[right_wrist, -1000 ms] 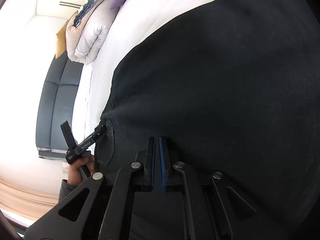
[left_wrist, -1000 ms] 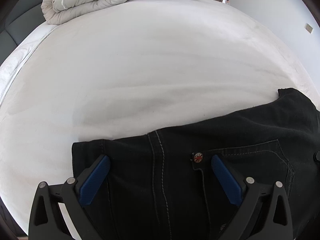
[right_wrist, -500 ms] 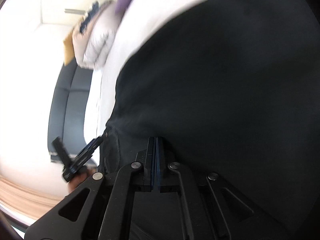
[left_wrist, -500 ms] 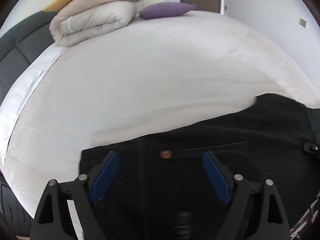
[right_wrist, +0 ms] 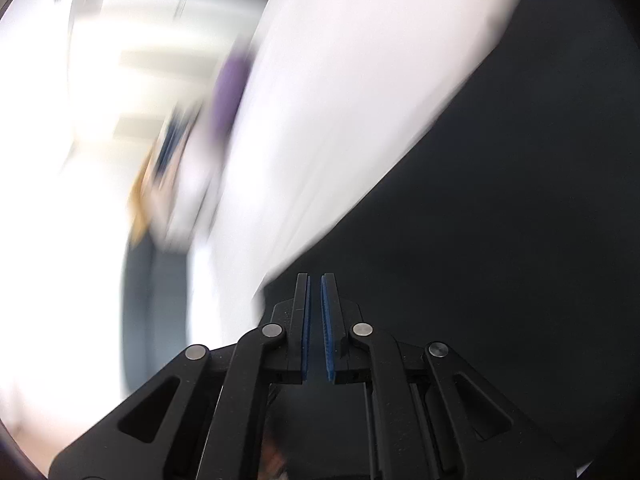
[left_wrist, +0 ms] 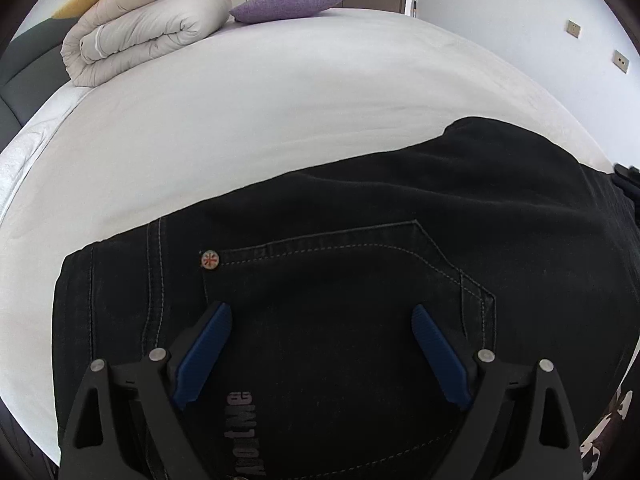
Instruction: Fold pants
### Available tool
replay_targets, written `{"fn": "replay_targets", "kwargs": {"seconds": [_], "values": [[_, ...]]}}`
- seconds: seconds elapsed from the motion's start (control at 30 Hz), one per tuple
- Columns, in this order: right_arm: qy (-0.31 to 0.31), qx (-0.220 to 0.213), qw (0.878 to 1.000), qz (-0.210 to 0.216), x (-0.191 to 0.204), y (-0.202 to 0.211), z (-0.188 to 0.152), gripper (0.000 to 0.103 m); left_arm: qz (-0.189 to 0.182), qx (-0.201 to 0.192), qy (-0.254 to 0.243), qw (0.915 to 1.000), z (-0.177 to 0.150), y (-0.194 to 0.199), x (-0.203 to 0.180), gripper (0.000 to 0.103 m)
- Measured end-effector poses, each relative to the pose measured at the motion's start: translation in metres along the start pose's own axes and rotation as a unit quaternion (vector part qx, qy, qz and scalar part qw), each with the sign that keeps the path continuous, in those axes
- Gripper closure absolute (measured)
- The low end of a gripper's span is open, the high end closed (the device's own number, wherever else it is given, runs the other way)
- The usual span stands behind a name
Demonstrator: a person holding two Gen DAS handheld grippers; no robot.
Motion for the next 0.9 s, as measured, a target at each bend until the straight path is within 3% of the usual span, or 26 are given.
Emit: {"fn": "replay_targets", "kwargs": {"seconds": [0.03,0.1,0.17,0.2,0.23,0.33,0.43,0.5,0.6,0.73,0.8,0.83,0.9], "values": [[0.003,0.052,0.999,0.017,0.007,-0.034,-0.019,0.096,0.005,0.001,0.001,1.0000,0.000,0.001,-0.001,0.009],[0.008,0.097,0.995,0.010,0.005,-0.078,-0.045,0.096,0.013,0.001,0.000,0.9999,-0.001,0.002,-0.005,0.009],[-0.014,0.108,0.994,-0.004,-0.016,-0.101,-0.056,0.097,0.014,-0.001,-0.006,0.9999,-0.004,0.006,-0.003,0.009],[-0.029,0.105,0.994,-0.005,-0.028,-0.104,-0.056,0.103,0.013,-0.002,-0.008,0.9999,-0.006,0.006,-0.004,0.009],[-0.038,0.103,0.994,0.022,-0.033,-0.103,-0.055,0.103,0.011,-0.004,-0.010,0.9999,-0.006,0.006,-0.003,0.009],[-0.003,0.025,1.000,0.003,-0.034,-0.070,-0.037,0.103,0.009,-0.007,-0.008,0.9999,-0.010,0.006,-0.006,0.009],[-0.071,-0.056,0.995,0.045,-0.067,0.002,0.010,0.103,0.011,-0.011,-0.007,0.9999,-0.017,0.011,-0.010,0.009],[-0.083,-0.126,0.987,0.047,-0.083,0.052,0.028,0.103,0.010,-0.012,-0.007,0.9998,-0.018,0.010,-0.007,0.009],[-0.086,-0.224,0.970,0.035,-0.100,0.121,0.044,0.103,0.009,-0.013,-0.004,0.9999,-0.021,0.011,-0.004,0.009],[-0.108,-0.331,0.937,0.006,-0.113,0.196,0.042,0.103,0.013,-0.006,-0.004,0.9999,-0.017,0.014,0.001,0.010],[-0.127,-0.373,0.919,-0.024,-0.114,0.220,0.032,0.096,0.026,0.001,-0.005,0.9997,-0.011,0.018,0.004,0.016],[-0.133,-0.379,0.916,-0.018,-0.111,0.223,0.026,0.096,0.025,-0.001,-0.001,0.9997,-0.007,0.025,0.002,0.018],[-0.106,-0.353,0.930,0.001,-0.085,0.200,0.015,0.096,0.007,-0.025,0.014,0.9996,0.004,0.041,-0.002,0.019]]}}
Point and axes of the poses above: each gripper's, at about its wrist camera, not at the fingertips, and y roughly against the way its jaws point, x to its left, z to its top, the point moved 6 cm from there along -y, roughly the way its jaws point, and after that the axes turned 12 degrees about -y, right-handed, at the moved point
